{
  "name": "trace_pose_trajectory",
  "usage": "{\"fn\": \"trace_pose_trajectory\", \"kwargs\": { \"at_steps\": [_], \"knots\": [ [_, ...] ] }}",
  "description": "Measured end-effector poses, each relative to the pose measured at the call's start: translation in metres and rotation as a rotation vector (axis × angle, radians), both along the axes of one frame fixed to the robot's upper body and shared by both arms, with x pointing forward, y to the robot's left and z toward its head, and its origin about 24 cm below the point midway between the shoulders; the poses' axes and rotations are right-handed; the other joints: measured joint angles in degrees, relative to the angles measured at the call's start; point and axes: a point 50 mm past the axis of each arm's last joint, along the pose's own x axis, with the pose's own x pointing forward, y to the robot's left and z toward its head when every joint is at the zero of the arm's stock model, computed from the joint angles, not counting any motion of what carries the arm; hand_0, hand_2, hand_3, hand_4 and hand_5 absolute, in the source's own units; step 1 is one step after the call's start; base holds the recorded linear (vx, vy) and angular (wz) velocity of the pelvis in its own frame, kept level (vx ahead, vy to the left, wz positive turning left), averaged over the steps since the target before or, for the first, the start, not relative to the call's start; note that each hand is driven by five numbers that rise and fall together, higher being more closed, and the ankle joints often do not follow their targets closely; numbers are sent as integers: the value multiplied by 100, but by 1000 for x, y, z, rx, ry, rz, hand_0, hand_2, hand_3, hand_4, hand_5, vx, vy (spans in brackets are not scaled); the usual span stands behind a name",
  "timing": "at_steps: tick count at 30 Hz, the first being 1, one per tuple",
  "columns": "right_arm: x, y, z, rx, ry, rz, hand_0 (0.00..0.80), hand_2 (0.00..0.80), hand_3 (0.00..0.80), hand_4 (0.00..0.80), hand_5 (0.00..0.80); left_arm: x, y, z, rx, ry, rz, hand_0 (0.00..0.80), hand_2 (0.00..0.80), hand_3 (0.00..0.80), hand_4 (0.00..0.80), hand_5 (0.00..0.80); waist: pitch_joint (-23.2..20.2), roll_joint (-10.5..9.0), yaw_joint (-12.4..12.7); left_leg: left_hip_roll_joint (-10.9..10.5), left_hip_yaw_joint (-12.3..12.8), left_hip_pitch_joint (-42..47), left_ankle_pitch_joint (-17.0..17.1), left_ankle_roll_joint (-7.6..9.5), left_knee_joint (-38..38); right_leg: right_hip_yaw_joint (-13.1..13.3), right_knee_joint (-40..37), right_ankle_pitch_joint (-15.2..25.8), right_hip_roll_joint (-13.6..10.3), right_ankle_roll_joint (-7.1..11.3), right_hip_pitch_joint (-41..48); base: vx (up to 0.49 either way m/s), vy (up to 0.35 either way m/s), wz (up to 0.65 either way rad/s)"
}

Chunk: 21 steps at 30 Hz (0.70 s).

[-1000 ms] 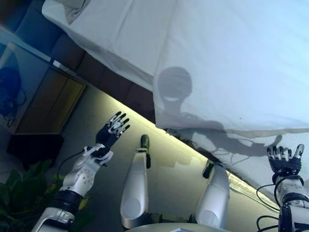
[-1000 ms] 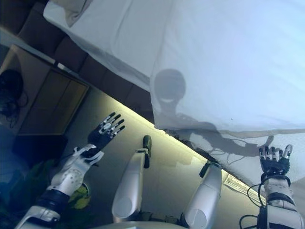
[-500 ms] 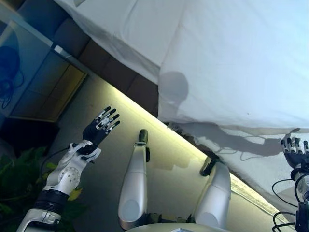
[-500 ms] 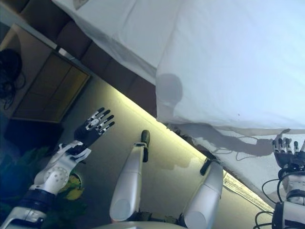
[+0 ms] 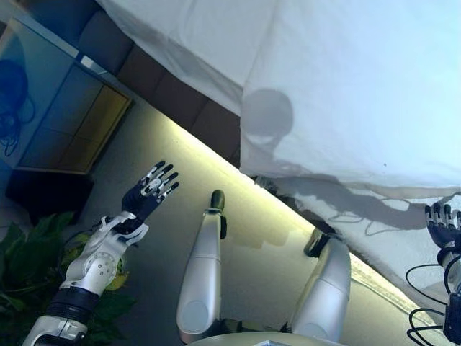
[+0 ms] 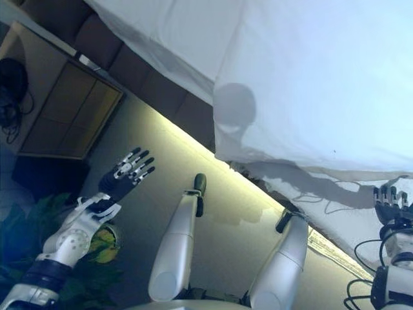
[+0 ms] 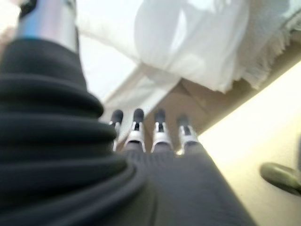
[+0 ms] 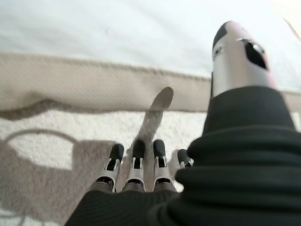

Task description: Make the bed neatly

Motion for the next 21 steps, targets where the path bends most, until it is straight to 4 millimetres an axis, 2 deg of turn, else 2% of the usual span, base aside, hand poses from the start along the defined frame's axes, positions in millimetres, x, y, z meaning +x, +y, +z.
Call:
{"fn": "trace_pose_trajectory", "kwargs": {
  "at_steps": [9, 11, 17, 21],
  "knots": [
    [-3, -11, 14, 1, -22, -37, 0, 0, 0, 0, 0, 0, 4, 5, -28, -12, 5, 0, 0, 0, 0, 0, -13, 189, 33, -54, -24, -57, 157, -9, -167, -69, 21, 5, -78, -2, -56, 18, -8, 6],
    [-1, -12, 17, -3, -27, -39, 0, 0, 0, 0, 0, 2, 3, 8, -47, -20, 1, 0, 0, 0, 0, 0, -13, 193, 34, -64, -51, -50, 194, -41, -264, -115, 43, -30, -96, 17, -70, 58, -58, 10],
    [5, -19, 34, -20, -34, -49, 0, 0, 0, 0, 0, 3, 1, 11, -53, -18, -15, 0, 0, 0, 0, 0, -14, 206, 109, -107, -96, 27, 229, 4, -415, -130, 46, -47, -100, -11, -6, 15, -5, 7],
    [3, -23, 38, -15, -9, -69, 0, 0, 0, 0, 0, 4, 3, 13, -59, -17, -17, 0, 0, 0, 0, 0, -16, 209, 179, -126, -173, 78, 275, 63, -604, -290, -23, -60, -124, -33, 128, 29, 4, 17]
  ]
}}
